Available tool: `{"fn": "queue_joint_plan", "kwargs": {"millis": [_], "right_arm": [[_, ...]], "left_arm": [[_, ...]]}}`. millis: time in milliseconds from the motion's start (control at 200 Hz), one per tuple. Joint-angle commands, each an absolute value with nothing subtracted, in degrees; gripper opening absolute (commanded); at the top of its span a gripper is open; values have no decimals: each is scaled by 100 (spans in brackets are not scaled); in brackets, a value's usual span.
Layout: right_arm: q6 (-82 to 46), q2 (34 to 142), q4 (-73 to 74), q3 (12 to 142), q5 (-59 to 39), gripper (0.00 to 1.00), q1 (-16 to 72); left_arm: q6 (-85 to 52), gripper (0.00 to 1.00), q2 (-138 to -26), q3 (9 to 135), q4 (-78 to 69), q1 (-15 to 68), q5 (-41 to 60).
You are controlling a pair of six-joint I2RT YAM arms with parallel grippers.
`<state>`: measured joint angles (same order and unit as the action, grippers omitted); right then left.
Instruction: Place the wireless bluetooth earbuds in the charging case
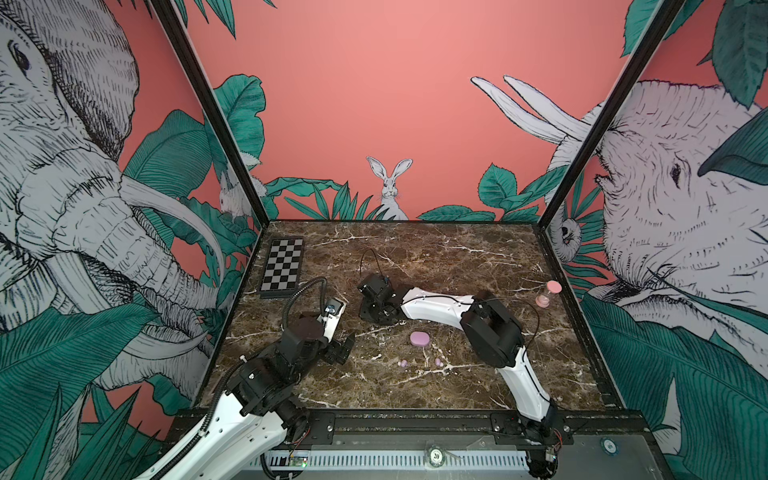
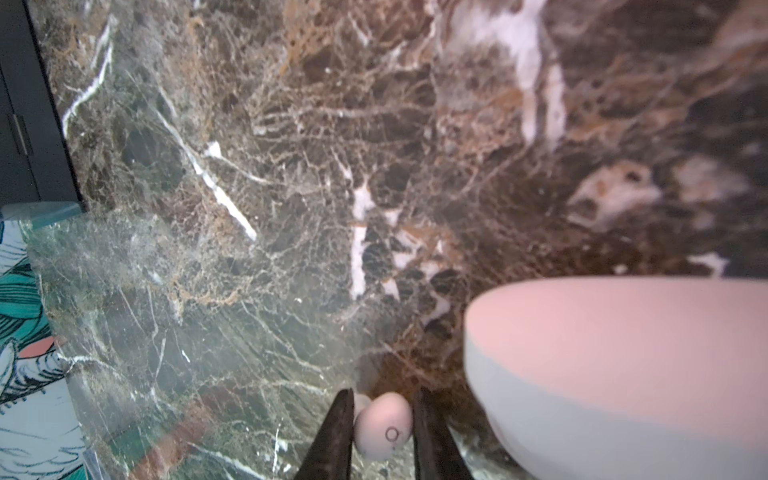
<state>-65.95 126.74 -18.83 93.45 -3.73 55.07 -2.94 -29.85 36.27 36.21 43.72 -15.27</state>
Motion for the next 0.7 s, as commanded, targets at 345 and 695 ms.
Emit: {"fn": "queue_joint_plan", "kwargs": {"millis": [345,695], "right_arm": [[-6340,12069,-1694,9014,-290,25,5522],[-6198,11739,-1732,8727,-141,25,5542]], "left_arm": [[-258,99,-3188,3549,3514,4386,-1261],[-276,99,-3433,3575,3531,4392,-1071]]}}
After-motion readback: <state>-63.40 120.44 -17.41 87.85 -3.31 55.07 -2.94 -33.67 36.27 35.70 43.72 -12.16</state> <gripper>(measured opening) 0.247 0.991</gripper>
